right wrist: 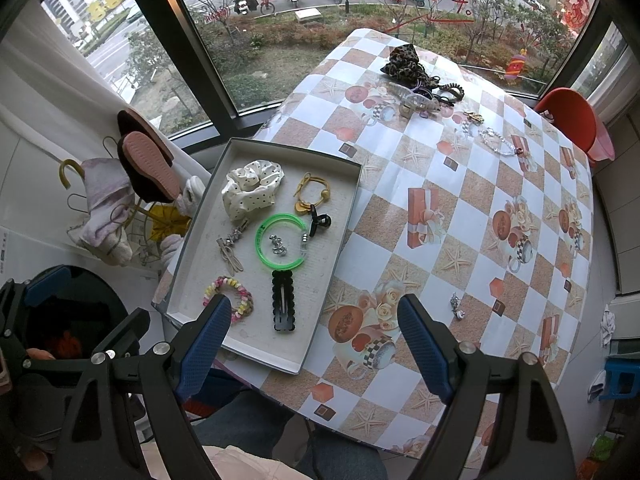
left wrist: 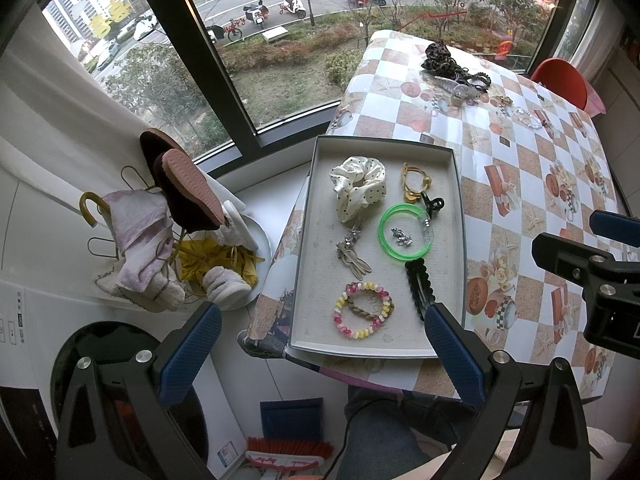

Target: Organize jewelry

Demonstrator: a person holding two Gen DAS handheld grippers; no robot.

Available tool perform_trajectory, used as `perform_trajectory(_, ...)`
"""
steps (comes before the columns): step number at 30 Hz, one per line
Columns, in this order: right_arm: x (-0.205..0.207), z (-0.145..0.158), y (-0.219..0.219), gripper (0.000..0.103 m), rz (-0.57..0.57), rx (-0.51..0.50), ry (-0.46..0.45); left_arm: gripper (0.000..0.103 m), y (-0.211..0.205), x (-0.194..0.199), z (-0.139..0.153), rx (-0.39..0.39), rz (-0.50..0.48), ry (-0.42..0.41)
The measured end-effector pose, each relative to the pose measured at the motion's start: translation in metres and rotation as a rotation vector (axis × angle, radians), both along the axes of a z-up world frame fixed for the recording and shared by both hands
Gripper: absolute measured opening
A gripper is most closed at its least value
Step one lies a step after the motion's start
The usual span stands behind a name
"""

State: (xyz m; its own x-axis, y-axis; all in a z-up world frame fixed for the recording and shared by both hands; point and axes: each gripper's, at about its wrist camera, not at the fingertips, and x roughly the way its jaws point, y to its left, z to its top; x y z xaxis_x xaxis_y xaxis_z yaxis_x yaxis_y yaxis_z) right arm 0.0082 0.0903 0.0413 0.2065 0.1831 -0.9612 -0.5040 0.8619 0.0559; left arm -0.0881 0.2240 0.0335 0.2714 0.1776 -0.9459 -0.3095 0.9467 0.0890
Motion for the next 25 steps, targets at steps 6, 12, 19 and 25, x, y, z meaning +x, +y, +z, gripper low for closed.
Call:
perform_trajectory(6, 0.0017, 0.0002, -0.0001, 0.087, 0.0, 0.0, 0.001, 0.103, 0.0016, -0.0004, -0.0013, 0.0, -0.002, 0.003)
perform_trajectory(12, 0.0019, 0.0, 0.0, 0.087, 0.0, 0.0, 0.002, 0.103, 0.006, -0.0015, -0.0048, 0.0, -0.007, 0.012)
perform_trajectory(19, 0.0033, -0.0001, 0.0004, 0.087, 0.003, 0.0, 0.003, 0.103, 0.008, -0.0012, -0.0064, -0.002, -0.007, 0.011)
perform_trajectory(25, 0.0021, -0.0026, 0.0008, 0.087, -0.002, 0.001, 0.01, 0.103, 0.0089, 0.0032, -0.0068, -0.002, -0.02, 0.015)
